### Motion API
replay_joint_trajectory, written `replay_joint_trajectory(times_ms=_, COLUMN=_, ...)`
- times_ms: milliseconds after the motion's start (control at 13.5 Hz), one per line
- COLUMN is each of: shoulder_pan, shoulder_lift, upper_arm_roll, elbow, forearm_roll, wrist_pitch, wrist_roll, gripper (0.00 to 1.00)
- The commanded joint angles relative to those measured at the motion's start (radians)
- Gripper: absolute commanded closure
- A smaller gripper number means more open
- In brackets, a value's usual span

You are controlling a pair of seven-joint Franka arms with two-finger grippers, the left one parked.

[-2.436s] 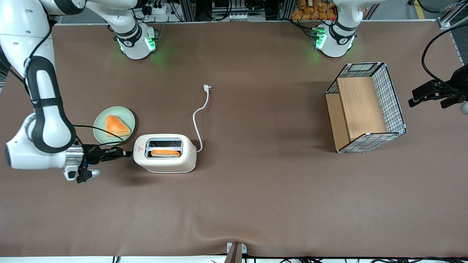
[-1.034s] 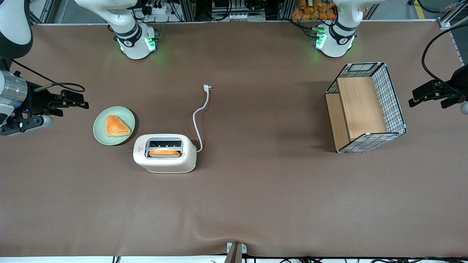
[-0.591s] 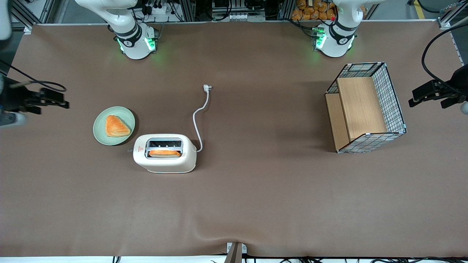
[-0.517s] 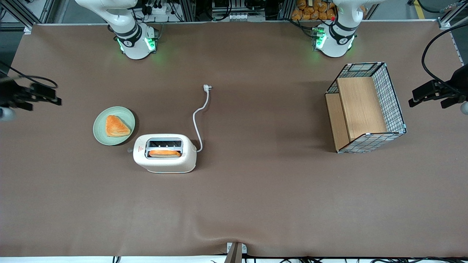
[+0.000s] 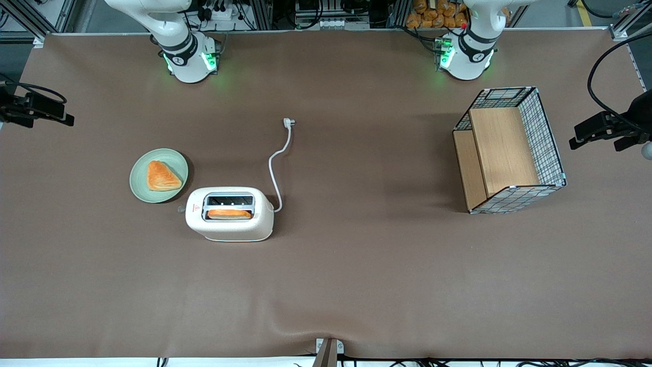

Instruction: Press toaster button with right arm

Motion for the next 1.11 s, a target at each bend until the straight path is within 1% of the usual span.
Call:
replay_joint_trajectory(times_ms=0, shoulder_pan=-0.006, shoulder_lift=-0.021, upper_arm_roll=0.001, elbow=-0.004, forearm_roll=-0.018, wrist_pitch=-0.029, wrist_roll=0.07, gripper=0.0)
replay_joint_trajectory(times_ms=74, shoulder_pan=-0.006, shoulder_lift=-0.021, upper_arm_roll=0.004, elbow=-0.004, forearm_roll=-0.026, wrist_pitch=-0.026, wrist_roll=0.07, gripper=0.0)
replay_joint_trajectory(times_ms=221, shoulder_pan=0.003, shoulder_lift=-0.019, upper_arm_roll=0.01, elbow=-0.001, forearm_roll=-0.081, wrist_pitch=-0.019, wrist_roll=0.07, gripper=0.0)
replay_joint_trajectory(times_ms=443, shoulder_pan=0.006, shoulder_lift=-0.019, upper_arm_roll=0.01, elbow=0.001, forearm_roll=-0.101, wrist_pitch=-0.01, wrist_roll=0.07, gripper=0.0)
replay_joint_trajectory(times_ms=591, shoulder_pan=0.014, shoulder_lift=-0.021, upper_arm_roll=0.013, elbow=-0.001, forearm_roll=-0.127, wrist_pitch=0.065, wrist_roll=0.059, gripper=0.0)
replay_joint_trajectory(times_ms=664, shoulder_pan=0.018, shoulder_lift=-0.019, upper_arm_roll=0.016, elbow=-0.001, forearm_roll=-0.135, wrist_pitch=0.079, wrist_roll=0.059, gripper=0.0)
replay_joint_trajectory(times_ms=1034, shoulder_pan=0.015, shoulder_lift=-0.019, upper_arm_roll=0.014, elbow=-0.004, forearm_roll=-0.123, wrist_pitch=0.076, wrist_roll=0.073, gripper=0.0)
